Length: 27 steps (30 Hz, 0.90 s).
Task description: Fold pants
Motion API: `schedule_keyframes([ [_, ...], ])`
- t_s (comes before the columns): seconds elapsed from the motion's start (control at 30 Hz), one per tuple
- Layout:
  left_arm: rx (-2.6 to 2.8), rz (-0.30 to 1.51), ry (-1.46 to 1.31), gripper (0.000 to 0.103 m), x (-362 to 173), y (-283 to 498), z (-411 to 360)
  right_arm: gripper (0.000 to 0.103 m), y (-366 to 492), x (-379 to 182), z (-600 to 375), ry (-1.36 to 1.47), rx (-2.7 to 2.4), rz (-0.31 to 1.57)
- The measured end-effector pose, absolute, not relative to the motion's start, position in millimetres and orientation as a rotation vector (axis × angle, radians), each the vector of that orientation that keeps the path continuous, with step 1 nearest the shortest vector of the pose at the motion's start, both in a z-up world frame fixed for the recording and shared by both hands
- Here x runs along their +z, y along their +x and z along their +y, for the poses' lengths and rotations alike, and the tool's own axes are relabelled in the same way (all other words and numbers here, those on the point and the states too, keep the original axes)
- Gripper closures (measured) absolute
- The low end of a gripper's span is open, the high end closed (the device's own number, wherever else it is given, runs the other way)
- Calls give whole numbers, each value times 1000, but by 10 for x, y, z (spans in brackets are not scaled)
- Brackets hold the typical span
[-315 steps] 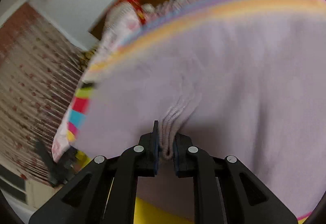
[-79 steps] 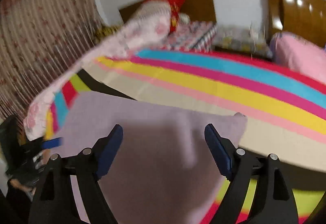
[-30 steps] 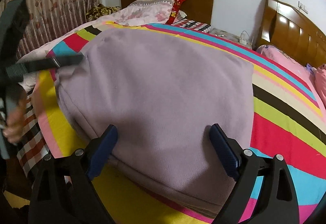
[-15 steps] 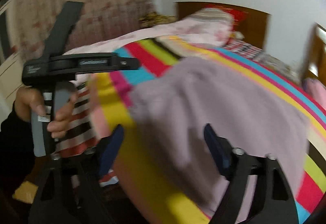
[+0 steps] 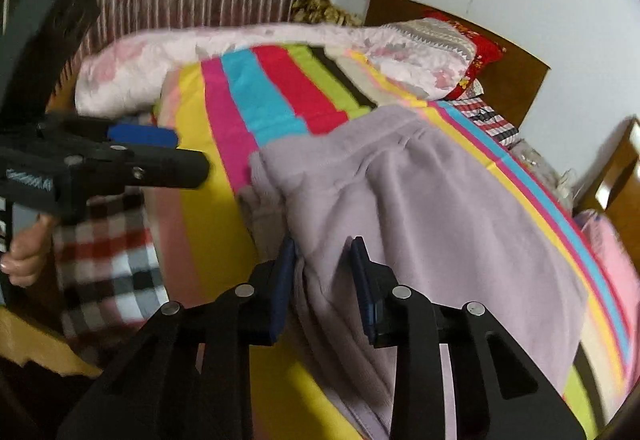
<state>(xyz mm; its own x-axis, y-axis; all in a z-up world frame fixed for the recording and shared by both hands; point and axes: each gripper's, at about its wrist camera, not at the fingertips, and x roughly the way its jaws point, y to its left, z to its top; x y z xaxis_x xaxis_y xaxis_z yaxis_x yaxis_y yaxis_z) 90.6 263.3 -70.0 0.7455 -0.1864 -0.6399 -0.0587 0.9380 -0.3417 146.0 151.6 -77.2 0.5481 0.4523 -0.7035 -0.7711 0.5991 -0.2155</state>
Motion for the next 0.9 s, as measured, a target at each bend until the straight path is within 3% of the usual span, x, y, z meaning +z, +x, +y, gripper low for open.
schedule_keyframes([
  [0.13, -68, 758, -390, 21, -859, 1065, 2641, 75, 1366, -887, 1613, -668, 738, 566],
  [0.27, -33, 768, -398, 19, -915, 1216, 2771, 87, 1410, -760, 1539, -608, 730, 549],
  [0.63, -56, 801, -370, 19, -897, 1451, 2717, 86, 1425, -814, 1718, -714, 709, 504],
  [0.7, -72, 799, -425, 19, -933, 1463, 2780, 94, 1422, -839, 1739, -742, 705, 472],
  [0.9, -69, 797, -406, 18, -956, 1471, 2776, 94, 1628, -284, 1226, -310, 793, 458],
])
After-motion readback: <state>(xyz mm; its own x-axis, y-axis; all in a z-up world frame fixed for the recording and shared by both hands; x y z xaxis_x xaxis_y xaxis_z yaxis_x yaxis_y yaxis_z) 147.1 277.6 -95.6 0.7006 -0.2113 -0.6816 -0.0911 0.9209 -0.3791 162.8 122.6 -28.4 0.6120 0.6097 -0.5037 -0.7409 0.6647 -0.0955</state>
